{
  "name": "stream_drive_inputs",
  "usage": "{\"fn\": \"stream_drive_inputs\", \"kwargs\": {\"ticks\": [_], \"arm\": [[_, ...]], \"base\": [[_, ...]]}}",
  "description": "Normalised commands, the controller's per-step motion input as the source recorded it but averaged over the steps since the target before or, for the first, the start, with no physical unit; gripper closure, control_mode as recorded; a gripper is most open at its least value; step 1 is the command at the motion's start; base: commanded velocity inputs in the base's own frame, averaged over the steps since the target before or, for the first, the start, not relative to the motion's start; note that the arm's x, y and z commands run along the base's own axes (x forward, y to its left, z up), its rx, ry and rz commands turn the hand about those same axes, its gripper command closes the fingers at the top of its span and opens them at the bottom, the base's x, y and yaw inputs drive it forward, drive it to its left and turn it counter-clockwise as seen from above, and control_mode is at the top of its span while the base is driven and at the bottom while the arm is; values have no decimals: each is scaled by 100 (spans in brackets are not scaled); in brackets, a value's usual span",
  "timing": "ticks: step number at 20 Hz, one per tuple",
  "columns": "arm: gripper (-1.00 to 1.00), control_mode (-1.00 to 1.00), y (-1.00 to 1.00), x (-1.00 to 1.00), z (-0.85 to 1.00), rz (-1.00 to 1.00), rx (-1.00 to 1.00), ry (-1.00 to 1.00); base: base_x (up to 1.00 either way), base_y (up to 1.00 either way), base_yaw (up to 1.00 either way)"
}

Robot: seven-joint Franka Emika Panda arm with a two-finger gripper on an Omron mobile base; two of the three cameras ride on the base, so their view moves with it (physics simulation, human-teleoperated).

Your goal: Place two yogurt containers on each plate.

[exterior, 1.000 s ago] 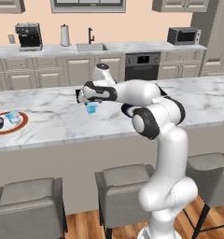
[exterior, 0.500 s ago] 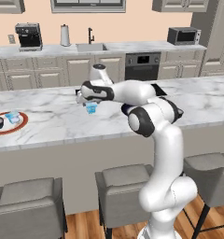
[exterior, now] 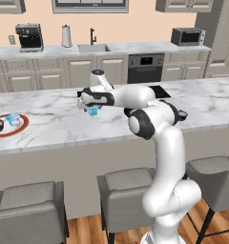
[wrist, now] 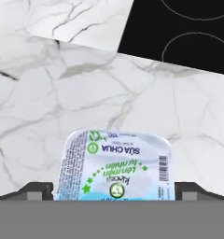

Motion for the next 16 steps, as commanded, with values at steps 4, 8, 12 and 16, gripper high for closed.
{"fn": "stream_drive_inputs", "kwargs": {"ticks": [4, 8, 12, 16], "arm": [[-100, -100, 0, 8, -11, 0, 0, 0], [-100, -100, 0, 1, -14, 0, 0, 0], [100, -100, 2, 0, -5, 0, 0, 1], [100, -100, -9, -5, 0, 0, 2, 1]], "base": [[0, 0, 0], [0, 0, 0], [0, 0, 0], [0, 0, 0]]}}
